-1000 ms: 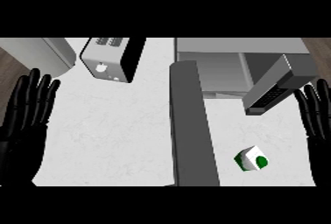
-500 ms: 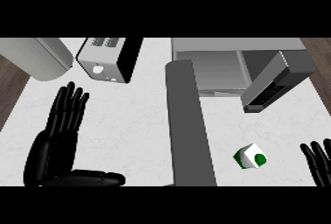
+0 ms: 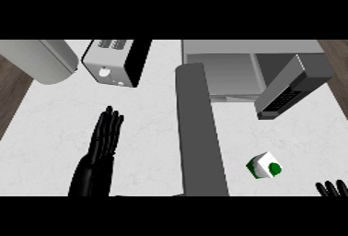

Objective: Pick up the milk, place it into the microwave and close the microwave

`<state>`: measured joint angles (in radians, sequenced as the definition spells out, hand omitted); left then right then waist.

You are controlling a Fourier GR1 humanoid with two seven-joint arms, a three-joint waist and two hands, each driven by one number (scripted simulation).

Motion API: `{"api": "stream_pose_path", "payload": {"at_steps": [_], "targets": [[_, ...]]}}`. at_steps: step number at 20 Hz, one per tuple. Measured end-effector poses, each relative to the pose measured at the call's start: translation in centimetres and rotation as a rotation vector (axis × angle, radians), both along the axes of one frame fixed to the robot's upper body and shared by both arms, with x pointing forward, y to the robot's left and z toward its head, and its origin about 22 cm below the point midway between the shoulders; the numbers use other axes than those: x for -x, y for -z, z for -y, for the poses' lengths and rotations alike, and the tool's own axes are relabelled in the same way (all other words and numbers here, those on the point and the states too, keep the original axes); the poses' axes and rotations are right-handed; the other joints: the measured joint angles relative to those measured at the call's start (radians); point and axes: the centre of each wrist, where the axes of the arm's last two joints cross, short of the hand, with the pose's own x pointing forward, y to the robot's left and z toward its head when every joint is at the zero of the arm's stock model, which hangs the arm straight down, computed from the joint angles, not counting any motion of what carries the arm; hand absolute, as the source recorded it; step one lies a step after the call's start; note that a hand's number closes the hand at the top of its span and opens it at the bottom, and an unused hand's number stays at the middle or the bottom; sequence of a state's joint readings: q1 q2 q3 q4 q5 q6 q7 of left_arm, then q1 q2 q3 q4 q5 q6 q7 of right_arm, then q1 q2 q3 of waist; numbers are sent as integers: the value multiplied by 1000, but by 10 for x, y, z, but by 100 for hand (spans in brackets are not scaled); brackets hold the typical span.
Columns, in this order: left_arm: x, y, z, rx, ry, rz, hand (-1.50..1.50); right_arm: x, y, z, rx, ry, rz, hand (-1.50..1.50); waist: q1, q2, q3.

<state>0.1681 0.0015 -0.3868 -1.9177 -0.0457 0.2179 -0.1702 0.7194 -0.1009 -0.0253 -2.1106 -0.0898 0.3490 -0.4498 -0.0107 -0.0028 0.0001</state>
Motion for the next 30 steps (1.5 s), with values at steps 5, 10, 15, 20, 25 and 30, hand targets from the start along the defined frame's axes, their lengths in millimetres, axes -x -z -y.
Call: {"api": "stream_pose_path", "payload": {"at_steps": [5, 10, 15, 20, 25, 30], "targets": [[11, 13, 14, 7, -5, 4, -150, 2, 32, 3, 16, 19, -11, -150, 5, 1, 0], [22, 23, 27, 13, -12, 7, -150, -1, 58, 2, 25, 68, -3, -150, 7, 1, 0], [25, 24, 30, 23, 5, -8, -150, -8, 80, 8, 25, 94, -18, -150, 9, 2, 0], [31, 23, 25, 28, 15, -18, -150, -33, 98, 11, 37, 118, -31, -150, 12, 2, 0], [30, 30, 11, 41, 20, -35, -150, -50, 118, 10, 65, 138, -35, -150, 12, 3, 0], [34, 32, -9, 55, 19, -38, -150, -75, 143, 19, 105, 172, -40, -150, 16, 3, 0]]}}
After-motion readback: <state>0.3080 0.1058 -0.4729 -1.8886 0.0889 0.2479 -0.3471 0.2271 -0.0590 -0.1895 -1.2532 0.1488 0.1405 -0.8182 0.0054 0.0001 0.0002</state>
